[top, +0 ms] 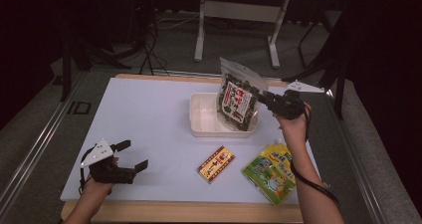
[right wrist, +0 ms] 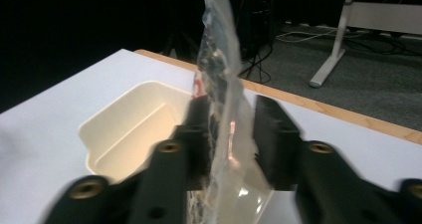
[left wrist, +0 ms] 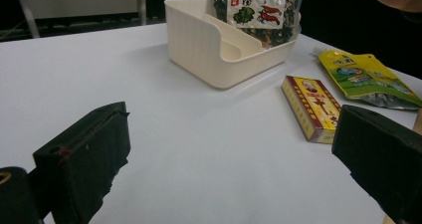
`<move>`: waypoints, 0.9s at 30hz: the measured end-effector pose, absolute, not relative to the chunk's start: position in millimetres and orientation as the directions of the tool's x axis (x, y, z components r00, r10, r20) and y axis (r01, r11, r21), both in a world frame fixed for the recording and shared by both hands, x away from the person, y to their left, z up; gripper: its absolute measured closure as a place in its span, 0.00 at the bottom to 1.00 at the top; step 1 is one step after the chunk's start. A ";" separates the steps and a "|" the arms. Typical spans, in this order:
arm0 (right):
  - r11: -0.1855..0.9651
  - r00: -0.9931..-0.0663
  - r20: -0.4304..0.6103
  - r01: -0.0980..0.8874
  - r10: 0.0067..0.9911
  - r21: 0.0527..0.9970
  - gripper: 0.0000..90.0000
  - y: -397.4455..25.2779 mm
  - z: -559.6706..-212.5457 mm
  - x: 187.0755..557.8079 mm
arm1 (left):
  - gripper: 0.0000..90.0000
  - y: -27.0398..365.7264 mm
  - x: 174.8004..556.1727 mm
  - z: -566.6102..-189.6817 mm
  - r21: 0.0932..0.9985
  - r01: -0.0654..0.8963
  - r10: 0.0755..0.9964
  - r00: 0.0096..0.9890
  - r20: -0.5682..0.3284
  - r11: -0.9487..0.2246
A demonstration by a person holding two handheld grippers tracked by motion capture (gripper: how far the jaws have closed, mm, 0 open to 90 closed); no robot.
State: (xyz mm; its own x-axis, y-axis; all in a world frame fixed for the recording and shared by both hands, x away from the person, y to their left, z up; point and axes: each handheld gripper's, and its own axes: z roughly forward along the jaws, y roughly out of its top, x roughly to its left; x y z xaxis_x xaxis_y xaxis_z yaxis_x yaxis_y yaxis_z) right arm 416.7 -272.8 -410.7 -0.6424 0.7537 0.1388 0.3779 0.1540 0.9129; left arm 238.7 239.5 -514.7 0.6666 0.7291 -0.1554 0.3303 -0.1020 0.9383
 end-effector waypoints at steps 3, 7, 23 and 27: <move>0.150 -0.645 0.136 0.368 0.752 0.918 0.59 -272.8 -407.3 413.1 | 0.02 238.3 238.9 -515.1 0.938 0.330 0.729 0.668 -0.152 -0.107; 0.156 -0.637 0.127 0.369 0.761 0.916 0.47 -273.1 -403.9 409.1 | 0.02 237.4 238.6 -515.4 0.937 0.330 0.726 0.671 -0.151 -0.110; 0.119 -0.620 0.157 0.379 0.769 0.918 0.15 -297.2 -405.8 384.0 | 0.02 235.6 238.6 -515.5 0.938 0.327 0.721 0.677 -0.146 -0.117; 0.143 -0.619 0.117 0.354 0.776 0.924 0.16 -302.1 -406.6 374.4 | 0.02 235.2 238.1 -515.3 0.938 0.326 0.720 0.678 -0.146 -0.117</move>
